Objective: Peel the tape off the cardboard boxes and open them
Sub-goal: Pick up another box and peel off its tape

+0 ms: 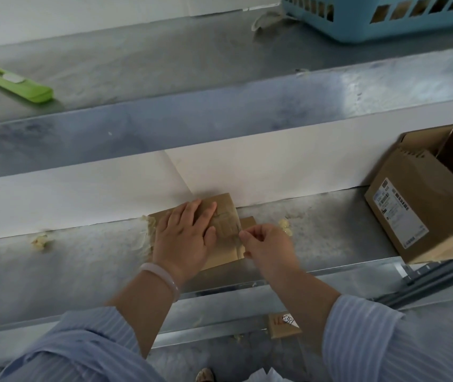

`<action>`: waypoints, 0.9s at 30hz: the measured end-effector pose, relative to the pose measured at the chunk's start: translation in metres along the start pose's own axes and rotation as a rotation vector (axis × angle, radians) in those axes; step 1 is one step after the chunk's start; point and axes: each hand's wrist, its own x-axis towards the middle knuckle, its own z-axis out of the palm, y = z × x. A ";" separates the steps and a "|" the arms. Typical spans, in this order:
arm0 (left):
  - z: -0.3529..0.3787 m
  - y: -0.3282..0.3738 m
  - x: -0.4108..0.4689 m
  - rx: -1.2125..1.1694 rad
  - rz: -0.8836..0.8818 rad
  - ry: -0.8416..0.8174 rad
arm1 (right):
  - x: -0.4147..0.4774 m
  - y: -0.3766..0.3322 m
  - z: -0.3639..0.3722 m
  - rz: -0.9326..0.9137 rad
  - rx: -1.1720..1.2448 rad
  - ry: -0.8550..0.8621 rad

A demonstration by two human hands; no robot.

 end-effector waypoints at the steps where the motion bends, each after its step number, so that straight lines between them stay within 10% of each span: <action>1: 0.000 0.000 0.000 0.006 0.000 0.002 | 0.001 0.001 0.001 0.004 0.007 -0.011; 27: 0.000 0.016 0.006 -0.017 -0.156 -0.027 | -0.011 0.007 0.013 0.108 0.149 -0.019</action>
